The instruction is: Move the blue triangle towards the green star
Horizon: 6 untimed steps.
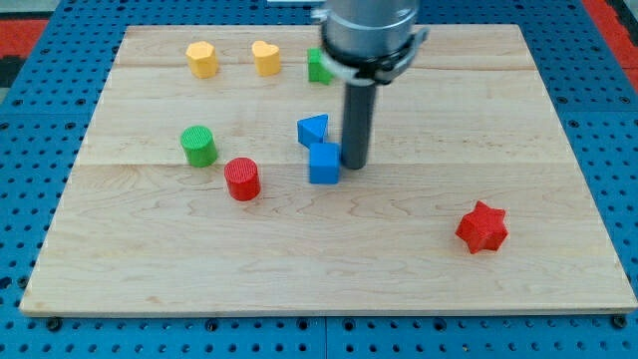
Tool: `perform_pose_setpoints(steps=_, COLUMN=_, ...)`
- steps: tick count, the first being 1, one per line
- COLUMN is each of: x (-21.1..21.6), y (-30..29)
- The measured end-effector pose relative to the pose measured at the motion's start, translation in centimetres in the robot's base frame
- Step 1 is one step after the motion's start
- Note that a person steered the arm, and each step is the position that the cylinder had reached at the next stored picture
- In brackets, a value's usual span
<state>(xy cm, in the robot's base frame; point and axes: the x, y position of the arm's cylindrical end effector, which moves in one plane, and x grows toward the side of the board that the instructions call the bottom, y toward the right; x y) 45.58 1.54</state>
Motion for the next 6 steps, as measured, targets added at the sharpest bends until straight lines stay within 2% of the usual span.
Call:
perform_pose_setpoints(steps=1, x=-0.4, y=-1.0)
perform_pose_setpoints(steps=3, x=-6.7, y=-2.0)
perform_pose_setpoints(steps=4, x=-5.7, y=-1.6)
perform_pose_setpoints(steps=5, x=-5.5, y=-9.2)
perform_pose_setpoints(steps=6, x=-8.4, y=-7.2)
